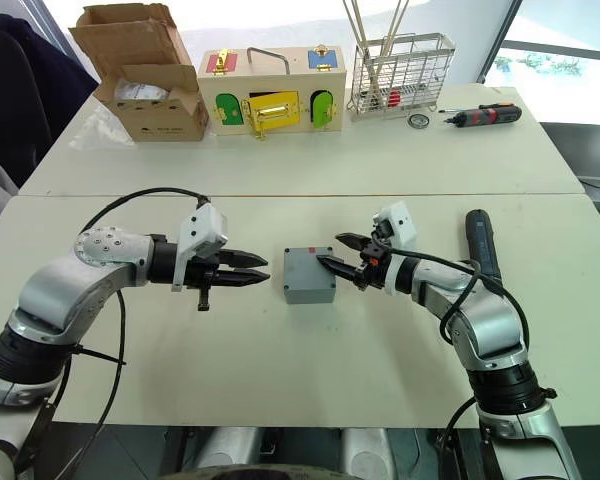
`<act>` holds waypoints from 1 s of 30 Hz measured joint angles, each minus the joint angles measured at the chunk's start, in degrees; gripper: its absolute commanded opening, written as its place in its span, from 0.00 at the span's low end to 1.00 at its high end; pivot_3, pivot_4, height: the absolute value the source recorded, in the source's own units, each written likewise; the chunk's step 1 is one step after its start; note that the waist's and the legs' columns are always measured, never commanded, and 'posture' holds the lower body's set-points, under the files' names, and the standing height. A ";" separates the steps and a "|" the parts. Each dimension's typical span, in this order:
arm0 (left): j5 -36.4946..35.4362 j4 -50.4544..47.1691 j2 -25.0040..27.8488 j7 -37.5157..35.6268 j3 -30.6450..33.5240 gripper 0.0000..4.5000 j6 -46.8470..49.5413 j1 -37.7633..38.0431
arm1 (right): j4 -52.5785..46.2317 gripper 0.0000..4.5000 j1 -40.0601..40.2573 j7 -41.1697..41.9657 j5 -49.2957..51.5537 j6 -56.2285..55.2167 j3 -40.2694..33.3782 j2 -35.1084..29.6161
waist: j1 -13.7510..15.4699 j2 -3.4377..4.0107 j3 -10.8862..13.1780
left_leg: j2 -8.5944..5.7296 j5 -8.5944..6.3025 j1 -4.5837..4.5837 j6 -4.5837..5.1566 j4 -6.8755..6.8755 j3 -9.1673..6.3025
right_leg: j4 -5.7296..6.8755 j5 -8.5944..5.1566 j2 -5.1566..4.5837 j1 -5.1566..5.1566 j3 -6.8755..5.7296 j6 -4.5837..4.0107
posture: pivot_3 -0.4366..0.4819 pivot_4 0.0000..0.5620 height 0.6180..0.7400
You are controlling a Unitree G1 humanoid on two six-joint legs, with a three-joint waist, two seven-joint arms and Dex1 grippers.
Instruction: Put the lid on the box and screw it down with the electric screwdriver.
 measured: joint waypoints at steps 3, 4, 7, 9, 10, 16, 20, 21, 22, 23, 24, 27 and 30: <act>-0.39 0.04 -0.99 -0.39 0.01 0.24 -0.22 -1.20 | -1.05 0.99 -0.35 0.14 0.59 1.61 -1.36 -2.05 | 0.00 0.01 0.00 | 0.00 0.00 -0.01 0.00 0.00 0.01 | 0.00 0.00 0.00 -0.01 0.00 0.00 | 0.48 0.27 0.93; -0.77 0.08 -1.23 -0.65 0.02 0.24 -0.53 -1.44 | -1.71 0.99 -0.99 0.19 1.36 3.07 -2.38 -3.19 | -0.06 0.00 0.00 | 0.00 0.00 -0.01 0.00 0.00 0.01 | 0.00 0.00 0.00 0.00 0.00 0.00 | 0.48 0.27 0.93; -1.53 0.56 -1.83 -2.13 0.01 0.24 -0.78 -2.65 | -4.31 0.99 -3.82 0.95 5.09 8.47 -7.03 -8.32 | 0.04 0.03 0.02 | 0.01 0.00 -0.02 0.01 0.01 0.00 | -0.01 0.00 0.00 -0.01 0.00 0.00 | 0.48 0.27 0.93; -2.39 0.98 -1.90 -3.65 0.04 0.24 -1.21 -4.12 | -4.71 0.99 -6.30 2.99 8.33 14.36 -10.95 -15.09 | 0.26 0.04 0.03 | 0.00 -0.16 -0.02 0.28 0.01 0.00 | -0.08 0.00 -0.01 0.05 -0.01 0.00 | 0.48 0.27 0.93; -2.42 1.20 -2.11 -4.42 -0.06 0.24 -1.69 -4.68 | -4.19 0.99 -7.59 3.80 9.42 17.03 -12.38 -17.99 | 0.28 0.05 0.04 | 0.00 -0.17 -0.02 0.30 0.02 0.01 | -0.10 0.00 -0.02 0.06 -0.01 -0.01 | 0.48 0.27 0.93; -0.53 2.28 -5.12 -9.56 -5.93 0.24 -8.30 -7.36 | 10.99 0.99 -21.19 9.73 10.13 31.57 -9.66 -36.01 | -0.09 0.06 0.05 | 0.05 -0.20 -0.01 0.35 0.00 0.13 | -0.21 -0.01 -0.02 0.07 0.00 -0.01 | 0.48 0.27 0.93; 1.52 3.73 -5.67 -12.21 -8.88 0.24 -12.22 -7.98 | 21.43 0.99 -26.13 13.03 6.59 38.86 2.45 -40.43 | -0.23 0.11 0.06 | 0.06 -0.21 -0.03 0.36 -0.02 0.27 | -0.18 -0.01 -0.03 -0.04 0.10 -0.01 | 0.48 0.27 0.93; 1.96 4.03 -5.72 -12.85 -9.18 0.24 -13.19 -8.02 | 24.47 0.99 -27.36 14.28 5.73 40.47 5.42 -40.82 | -0.22 0.11 0.06 | 0.06 -0.21 -0.03 0.36 -0.01 0.29 | -0.18 -0.01 -0.03 -0.05 0.11 -0.01 | 0.48 0.27 0.93; 2.50 4.19 -5.77 -13.29 -9.41 0.24 -14.15 -8.09 | 27.71 0.99 -28.37 15.52 4.78 41.75 8.16 -40.98 | -0.20 0.11 0.06 | 0.06 -0.20 -0.04 0.36 -0.01 0.29 | -0.18 -0.01 -0.03 -0.05 0.12 -0.01 | 0.48 0.27 0.93; 2.80 4.33 -5.84 -13.52 -9.56 0.24 -14.81 -8.12 | 30.23 0.99 -29.14 16.63 4.14 42.53 10.38 -40.98 | -0.14 0.11 0.06 | 0.05 -0.20 -0.04 0.35 0.00 0.29 | -0.19 -0.01 -0.04 -0.05 0.13 -0.01 | 0.48 0.27 0.93; 3.30 4.38 -6.18 -13.70 -9.74 0.24 -15.40 -8.17 | 33.05 0.99 -29.88 18.04 3.30 43.34 12.88 -40.87 | -0.06 0.11 0.06 | 0.04 -0.20 -0.04 0.35 0.00 0.30 | -0.19 -0.01 -0.04 -0.05 0.13 -0.01 | 0.48 0.27 0.93; 3.92 4.31 -7.01 -13.54 -10.70 0.24 -16.02 -8.18 | 36.82 0.99 -30.66 21.36 1.56 43.45 17.71 -40.71 | -0.04 0.12 0.07 | 0.03 -0.19 -0.07 0.34 0.02 0.31 | -0.19 -0.01 -0.05 -0.07 0.15 -0.01 | 0.48 0.27 0.93; 3.89 3.51 -7.51 -12.55 -10.67 0.24 -15.78 -8.06 | 39.43 0.99 -32.01 23.63 -0.58 42.74 21.22 -40.18 | -0.12 0.12 0.07 | 0.03 -0.18 -0.07 0.31 0.02 0.30 | -0.16 0.00 -0.04 -0.09 0.14 0.00 | 0.48 0.27 0.93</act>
